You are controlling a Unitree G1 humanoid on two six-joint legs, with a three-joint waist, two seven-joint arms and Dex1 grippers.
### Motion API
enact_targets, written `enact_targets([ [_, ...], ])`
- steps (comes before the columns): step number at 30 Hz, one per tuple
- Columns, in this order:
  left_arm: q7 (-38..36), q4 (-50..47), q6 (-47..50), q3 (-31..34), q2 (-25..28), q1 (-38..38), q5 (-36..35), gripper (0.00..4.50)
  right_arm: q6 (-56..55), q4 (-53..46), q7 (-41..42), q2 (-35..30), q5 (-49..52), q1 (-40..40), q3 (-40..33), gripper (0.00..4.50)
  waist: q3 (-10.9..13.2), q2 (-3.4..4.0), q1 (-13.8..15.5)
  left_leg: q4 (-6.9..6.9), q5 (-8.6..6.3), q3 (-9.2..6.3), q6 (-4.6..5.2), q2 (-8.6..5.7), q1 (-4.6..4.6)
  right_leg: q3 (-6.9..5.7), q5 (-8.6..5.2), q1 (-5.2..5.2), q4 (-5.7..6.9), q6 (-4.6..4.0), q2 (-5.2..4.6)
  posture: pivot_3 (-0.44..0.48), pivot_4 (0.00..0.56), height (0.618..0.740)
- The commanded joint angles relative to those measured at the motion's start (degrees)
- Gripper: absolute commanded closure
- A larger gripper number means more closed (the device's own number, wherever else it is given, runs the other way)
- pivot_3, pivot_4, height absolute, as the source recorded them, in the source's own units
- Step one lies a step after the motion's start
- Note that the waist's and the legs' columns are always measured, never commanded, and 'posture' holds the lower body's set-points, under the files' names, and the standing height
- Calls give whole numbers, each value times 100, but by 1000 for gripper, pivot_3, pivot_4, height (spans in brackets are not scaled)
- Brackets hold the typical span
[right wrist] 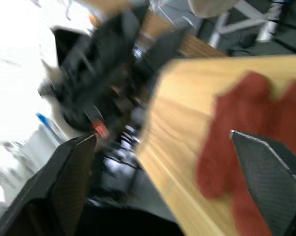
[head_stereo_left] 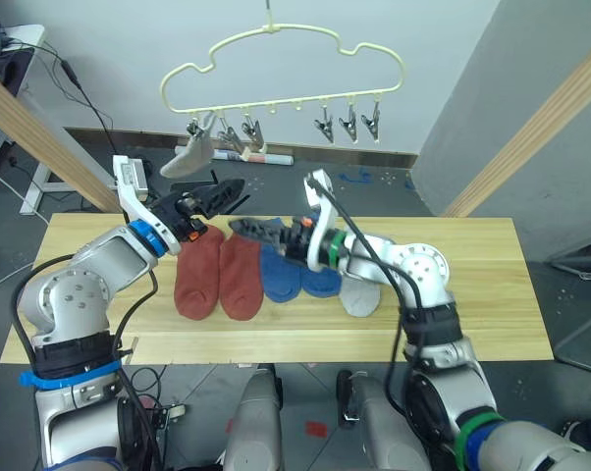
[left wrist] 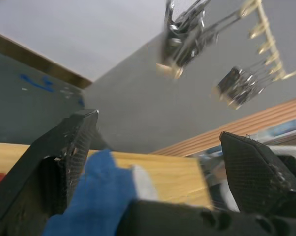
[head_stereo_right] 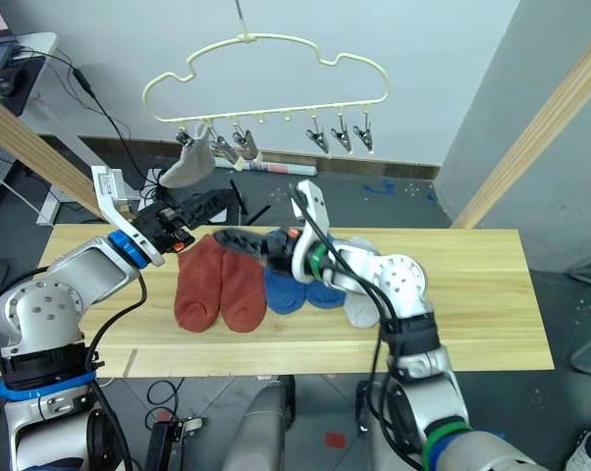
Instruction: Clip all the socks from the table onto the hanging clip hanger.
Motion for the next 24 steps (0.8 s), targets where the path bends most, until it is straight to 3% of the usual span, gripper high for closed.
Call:
enact_targets([
  [1, -44, -609, -680, -298, -33, 211, 646, 0, -423, -1062, 533, -495, -434, 263, 280, 39, 0, 0, 33, 5, 0, 2, 0, -2, 1, 3, -11, 1, 1, 18, -2, 190, 367, 740],
  [2, 11, -683, -845, -388, -119, 235, 802, 0, -534, -1231, 616, -619, -490, 357, 239, 39, 0, 0, 55, 9, -1, 2, 2, -5, 1, 3, -12, 2, 0, 22, -2, 190, 367, 740],
  [6, 214, -759, -1621, -806, -462, 169, 1612, 915, -1392, -1921, 1196, -1334, -1253, 693, 446, 0, 0, -1, 84, 8, 0, -5, -1, 1, 4, -2, -12, 1, 5, 22, 11, 176, 372, 740],
  [10, 807, -819, -1190, -945, -828, 78, 1743, 2056, -1961, -2128, 1397, -1582, -1671, 1093, 423, 0, 1, -2, 77, 10, 1, -2, -2, 4, 8, 3, -12, 3, 7, 22, 17, 170, 380, 740],
  [15, 1578, -1122, -1054, -1432, -877, 196, 2760, 2056, -2359, -2131, 1399, -1572, -1964, 1365, 312, 0, 6, -6, 78, 14, 4, 2, -8, 0, 6, 7, -12, 3, 6, 23, 15, 177, 387, 740],
  [19, 908, -1099, -1456, -1431, -956, 176, 2509, 2056, -2687, -2060, 1386, -1521, -2269, 1370, 355, 0, 8, -5, 97, 14, 12, -1, -21, 0, 7, 4, -12, 5, 8, 23, 15, 179, 393, 740],
  [24, 829, -836, -1886, -1412, -1145, 2, 2718, 2056, -2974, -2105, 1475, -1394, -2358, 1329, 287, 0, 9, -6, 100, 15, 14, -1, -24, -2, 8, 3, -12, 6, 9, 22, 16, 183, 396, 740],
])
